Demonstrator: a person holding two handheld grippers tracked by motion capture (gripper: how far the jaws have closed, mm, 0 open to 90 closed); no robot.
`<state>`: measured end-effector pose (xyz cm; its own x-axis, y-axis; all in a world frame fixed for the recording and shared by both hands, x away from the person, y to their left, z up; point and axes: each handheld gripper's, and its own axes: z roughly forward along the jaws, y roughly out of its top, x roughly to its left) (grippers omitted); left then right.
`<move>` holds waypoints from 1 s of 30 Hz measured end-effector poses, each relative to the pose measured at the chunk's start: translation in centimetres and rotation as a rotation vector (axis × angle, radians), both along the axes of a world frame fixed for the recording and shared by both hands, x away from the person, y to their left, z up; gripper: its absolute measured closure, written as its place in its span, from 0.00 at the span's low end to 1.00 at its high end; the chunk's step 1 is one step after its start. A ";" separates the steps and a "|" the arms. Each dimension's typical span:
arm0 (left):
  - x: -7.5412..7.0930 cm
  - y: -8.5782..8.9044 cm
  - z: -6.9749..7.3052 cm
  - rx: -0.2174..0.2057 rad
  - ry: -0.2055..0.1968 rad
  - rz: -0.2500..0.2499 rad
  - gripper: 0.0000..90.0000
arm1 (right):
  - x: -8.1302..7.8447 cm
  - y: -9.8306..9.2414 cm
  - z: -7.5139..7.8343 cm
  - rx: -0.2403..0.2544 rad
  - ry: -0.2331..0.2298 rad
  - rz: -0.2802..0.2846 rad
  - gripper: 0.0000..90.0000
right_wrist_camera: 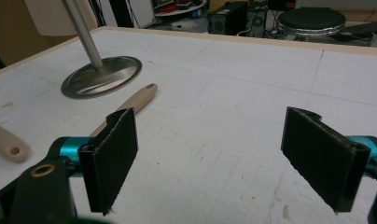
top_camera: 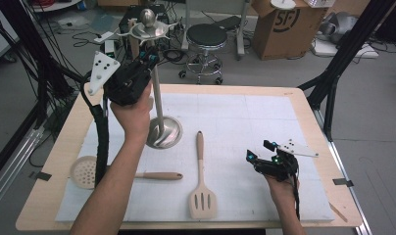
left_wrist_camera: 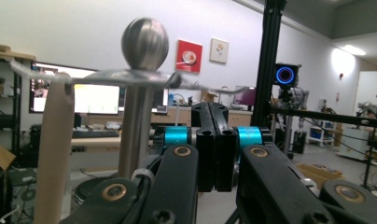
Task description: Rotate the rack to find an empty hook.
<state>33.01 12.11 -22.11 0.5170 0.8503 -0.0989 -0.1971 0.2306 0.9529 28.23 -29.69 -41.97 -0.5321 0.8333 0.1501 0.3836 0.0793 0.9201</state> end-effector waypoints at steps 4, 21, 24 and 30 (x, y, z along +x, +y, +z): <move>0.0 0.5 0.3 -0.014 -0.007 0.020 1.00 | -0.1 -0.1 0.0 -0.003 -0.004 -0.002 0.20; 1.2 2.8 0.5 -0.063 0.029 0.056 1.00 | 0.0 0.1 -0.1 -0.001 0.005 0.002 0.20; 1.5 3.5 0.7 -0.079 0.047 0.050 1.00 | 0.0 0.1 -0.1 -0.005 0.006 0.003 0.20; 1.1 3.9 0.4 -0.061 0.053 0.017 0.99 | 0.0 0.1 -0.1 -0.007 0.004 0.002 0.20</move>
